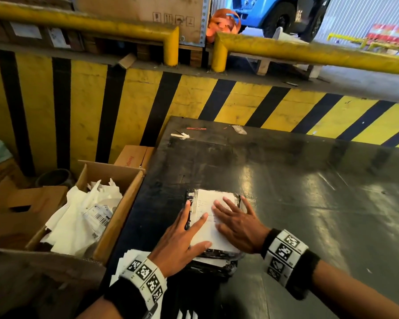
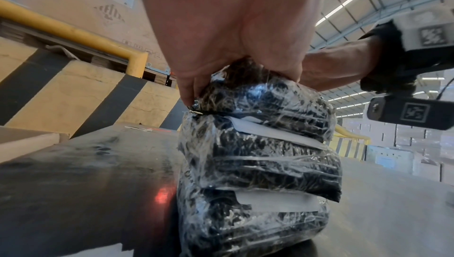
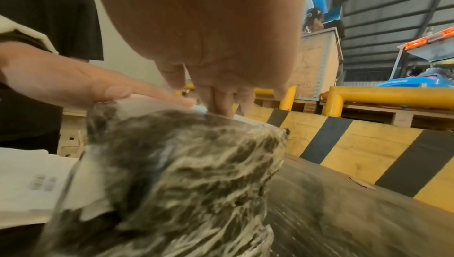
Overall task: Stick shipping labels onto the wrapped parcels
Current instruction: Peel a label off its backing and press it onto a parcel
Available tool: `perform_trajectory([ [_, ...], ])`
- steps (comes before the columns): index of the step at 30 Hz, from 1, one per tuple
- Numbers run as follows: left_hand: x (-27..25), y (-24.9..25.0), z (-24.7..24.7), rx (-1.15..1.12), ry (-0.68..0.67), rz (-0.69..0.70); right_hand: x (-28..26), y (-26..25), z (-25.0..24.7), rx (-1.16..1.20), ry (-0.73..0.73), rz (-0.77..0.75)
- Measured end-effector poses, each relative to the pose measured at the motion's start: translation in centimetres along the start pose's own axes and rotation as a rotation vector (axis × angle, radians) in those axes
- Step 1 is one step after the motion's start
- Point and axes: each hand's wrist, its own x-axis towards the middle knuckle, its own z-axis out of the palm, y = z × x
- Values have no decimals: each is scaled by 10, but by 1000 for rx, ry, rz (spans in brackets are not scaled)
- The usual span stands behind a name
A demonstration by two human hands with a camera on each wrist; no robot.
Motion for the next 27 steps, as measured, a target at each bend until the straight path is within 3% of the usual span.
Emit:
perform_trajectory([
  [10, -2, 1, -2, 60, 11, 9, 65, -1, -26, -3, -60, -80],
  [17, -3, 3, -2, 60, 4, 12, 26, 8, -12, 15, -53, -158],
  [27, -1, 1, -1, 83, -3, -2, 34, 11, -7, 200, -30, -116],
])
